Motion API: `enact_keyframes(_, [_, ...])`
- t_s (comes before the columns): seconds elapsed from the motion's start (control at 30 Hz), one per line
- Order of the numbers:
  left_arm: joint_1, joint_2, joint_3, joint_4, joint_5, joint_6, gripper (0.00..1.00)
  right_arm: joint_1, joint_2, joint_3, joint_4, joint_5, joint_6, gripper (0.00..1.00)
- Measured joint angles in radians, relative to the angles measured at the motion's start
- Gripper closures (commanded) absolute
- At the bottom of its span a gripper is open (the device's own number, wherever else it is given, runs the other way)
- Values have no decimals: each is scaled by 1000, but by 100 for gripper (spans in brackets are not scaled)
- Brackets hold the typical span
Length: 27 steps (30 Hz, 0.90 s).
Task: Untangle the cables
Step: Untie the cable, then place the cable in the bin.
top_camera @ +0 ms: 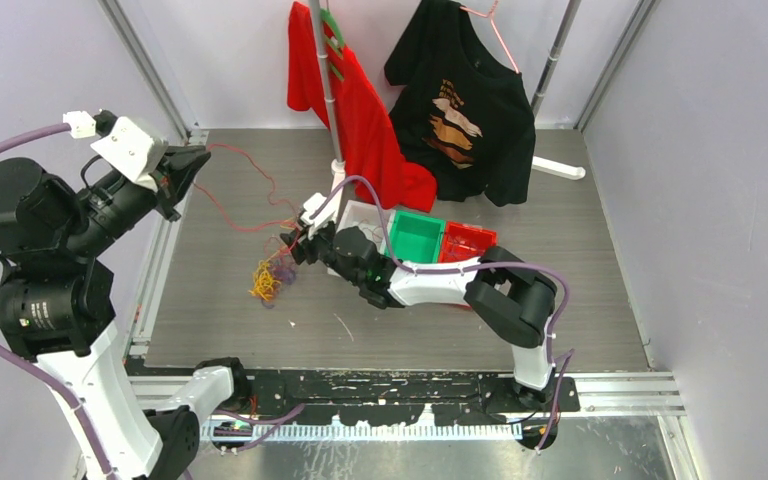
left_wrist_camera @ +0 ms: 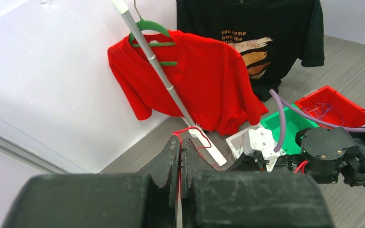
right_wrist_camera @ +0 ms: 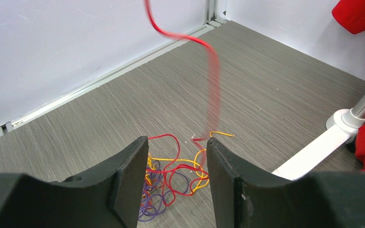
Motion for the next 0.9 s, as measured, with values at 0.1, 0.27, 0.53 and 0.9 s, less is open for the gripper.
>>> enact_keyframes(0.1, [0, 2, 25, 3, 17, -18, 100, -14, 0, 0, -1, 1, 4, 49])
enact_keyframes(0.27, [0, 3, 41, 16, 50, -63, 100, -34, 0, 14, -23, -38, 21, 51])
enact_keyframes(0.53, [0, 37, 76, 37, 82, -136, 100, -45, -9, 21, -36, -98, 43, 98])
enact_keyframes(0.9, [0, 46, 14, 140, 102, -240, 100, -123, -283, 10, -65, -106, 124, 99])
